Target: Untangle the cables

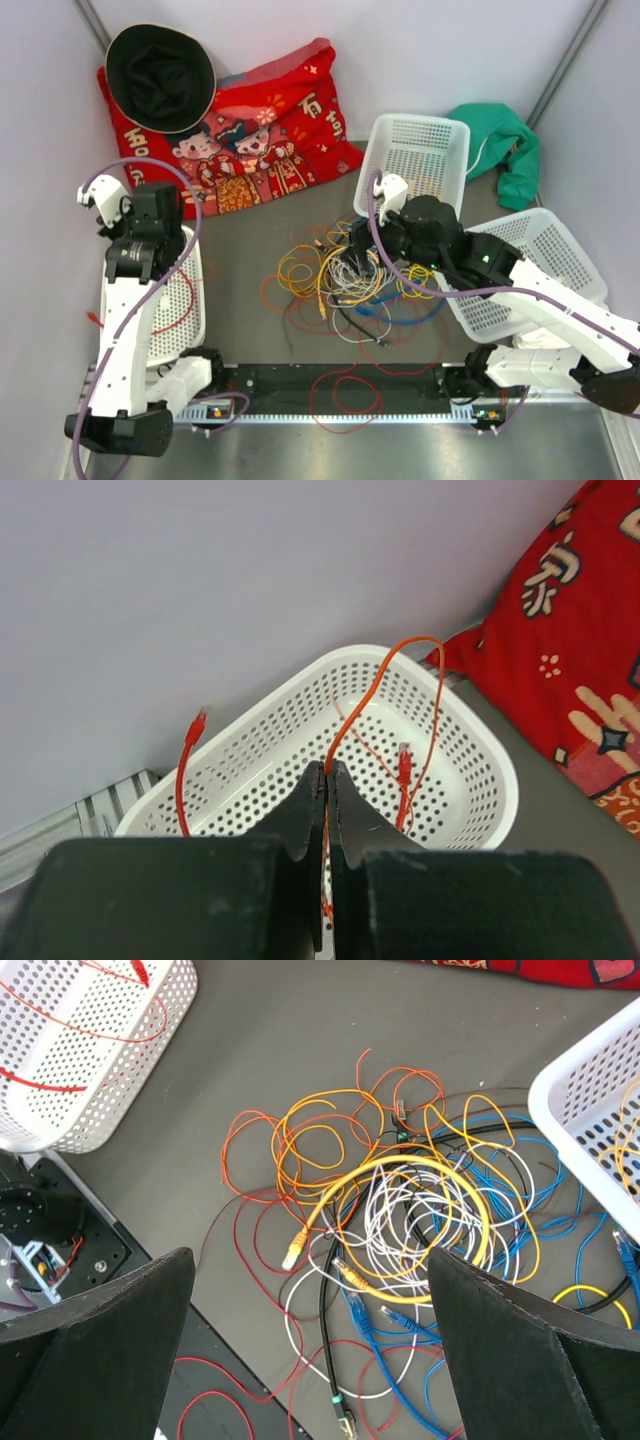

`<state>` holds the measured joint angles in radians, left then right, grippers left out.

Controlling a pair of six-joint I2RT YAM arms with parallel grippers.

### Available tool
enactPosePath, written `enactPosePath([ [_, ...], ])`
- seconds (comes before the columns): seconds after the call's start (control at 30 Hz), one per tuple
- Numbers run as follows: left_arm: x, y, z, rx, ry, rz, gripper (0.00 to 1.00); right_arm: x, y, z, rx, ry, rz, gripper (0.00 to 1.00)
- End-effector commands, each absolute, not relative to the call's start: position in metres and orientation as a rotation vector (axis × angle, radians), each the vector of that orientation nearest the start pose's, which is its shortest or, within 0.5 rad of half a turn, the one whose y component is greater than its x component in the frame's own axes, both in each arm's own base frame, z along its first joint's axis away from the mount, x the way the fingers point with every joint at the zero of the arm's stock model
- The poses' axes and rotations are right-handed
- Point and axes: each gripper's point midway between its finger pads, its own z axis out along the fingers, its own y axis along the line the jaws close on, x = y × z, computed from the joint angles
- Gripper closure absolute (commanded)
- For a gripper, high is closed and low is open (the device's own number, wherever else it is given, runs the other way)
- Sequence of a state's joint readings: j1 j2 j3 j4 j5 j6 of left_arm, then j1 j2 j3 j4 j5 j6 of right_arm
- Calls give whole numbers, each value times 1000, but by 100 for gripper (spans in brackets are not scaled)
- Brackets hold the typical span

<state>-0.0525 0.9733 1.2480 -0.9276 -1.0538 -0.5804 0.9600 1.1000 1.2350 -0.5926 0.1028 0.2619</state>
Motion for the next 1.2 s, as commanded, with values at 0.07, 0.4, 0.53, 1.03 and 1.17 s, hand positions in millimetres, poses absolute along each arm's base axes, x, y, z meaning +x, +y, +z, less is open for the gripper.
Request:
enactPosePath([
  [0.07,205,141,294,-1172,1616,732,100,199,271,304,-645,1951,675,1],
  [0.4,185,156,368,-1264,1372,778,100,197,270,304,-652,1954,671,1],
  [0.53,195,153,396,-1261,1342,721,100,197,270,305,-653,1954,672,1],
  [1.03,176,155,323,-1220,1445,861,100,196,269,296,-654,1978,670,1],
  [1.17,171,156,288,-1206,1512,911,100,194,268,293,-657,1984,669,1],
])
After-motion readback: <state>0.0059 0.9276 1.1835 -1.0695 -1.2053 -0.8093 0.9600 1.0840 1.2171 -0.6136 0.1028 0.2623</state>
